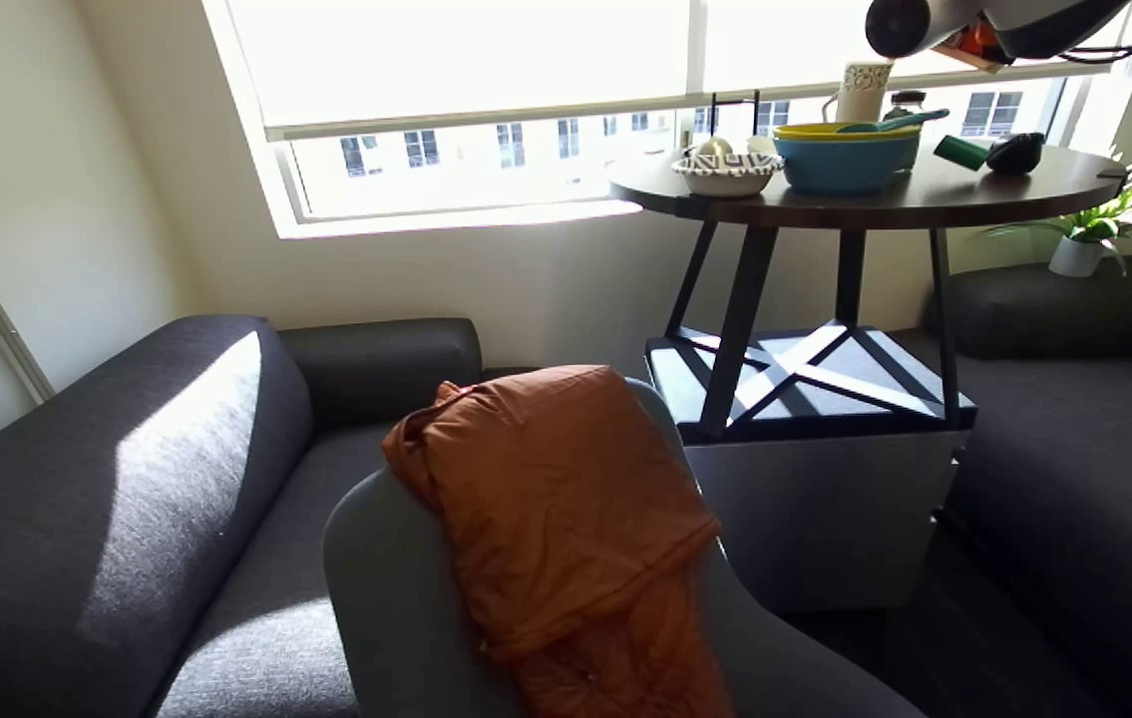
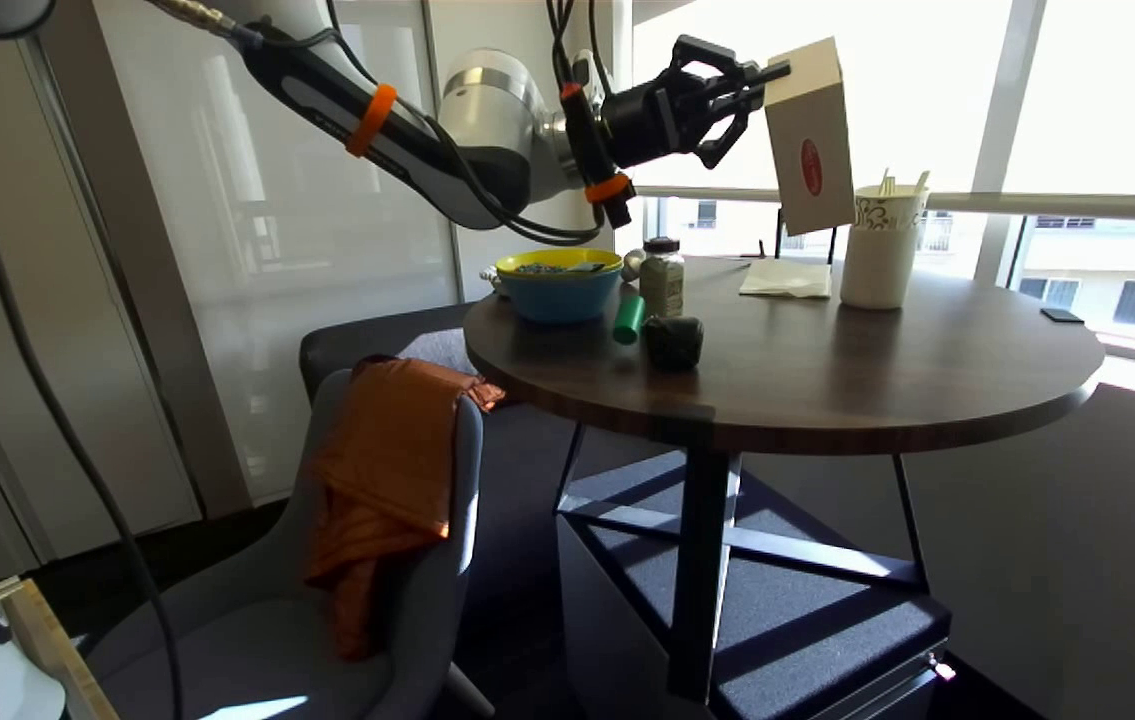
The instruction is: Pour the contents in the box on the table
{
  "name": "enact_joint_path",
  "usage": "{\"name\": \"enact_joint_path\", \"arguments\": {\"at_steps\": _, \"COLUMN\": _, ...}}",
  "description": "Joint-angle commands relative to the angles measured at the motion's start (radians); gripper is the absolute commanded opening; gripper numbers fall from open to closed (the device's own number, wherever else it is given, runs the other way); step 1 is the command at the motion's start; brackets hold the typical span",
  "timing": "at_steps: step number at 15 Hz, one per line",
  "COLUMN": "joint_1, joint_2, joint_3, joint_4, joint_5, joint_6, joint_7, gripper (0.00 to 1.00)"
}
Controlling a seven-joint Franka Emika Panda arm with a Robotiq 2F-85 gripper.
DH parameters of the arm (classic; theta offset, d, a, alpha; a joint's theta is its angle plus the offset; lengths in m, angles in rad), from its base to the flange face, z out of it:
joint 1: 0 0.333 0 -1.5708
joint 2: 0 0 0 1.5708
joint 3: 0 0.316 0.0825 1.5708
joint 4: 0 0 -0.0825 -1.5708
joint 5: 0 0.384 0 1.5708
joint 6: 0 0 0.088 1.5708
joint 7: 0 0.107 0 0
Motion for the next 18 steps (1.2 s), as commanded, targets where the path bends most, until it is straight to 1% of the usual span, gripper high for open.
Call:
{"name": "enact_joint_path", "arguments": {"at_steps": 1, "joint_1": -0.027, "joint_2": -0.007, "joint_3": 0.04, "joint_4": -0.025, "joint_5": -0.065, "joint_6": -0.048, "joint_7": 0.024, "gripper": 0.02}}
{"name": "enact_joint_path", "arguments": {"at_steps": 9, "joint_1": -0.047, "joint_2": 0.015, "joint_3": 0.071, "joint_4": 0.004, "joint_5": -0.025, "joint_6": -0.102, "joint_7": 0.059, "gripper": 0.02}}
{"name": "enact_joint_path", "arguments": {"at_steps": 11, "joint_1": -0.045, "joint_2": 0.016, "joint_3": 0.069, "joint_4": 0.0, "joint_5": -0.059, "joint_6": -0.126, "joint_7": 0.091, "gripper": 0.02}}
{"name": "enact_joint_path", "arguments": {"at_steps": 14, "joint_1": -0.027, "joint_2": 0.019, "joint_3": 0.068, "joint_4": -0.02, "joint_5": -0.155, "joint_6": -0.209, "joint_7": 0.152, "gripper": 0.02}}
{"name": "enact_joint_path", "arguments": {"at_steps": 18, "joint_1": -0.019, "joint_2": 0.045, "joint_3": 0.08, "joint_4": -0.019, "joint_5": -0.272, "joint_6": -0.317, "joint_7": 0.206, "gripper": 0.02}}
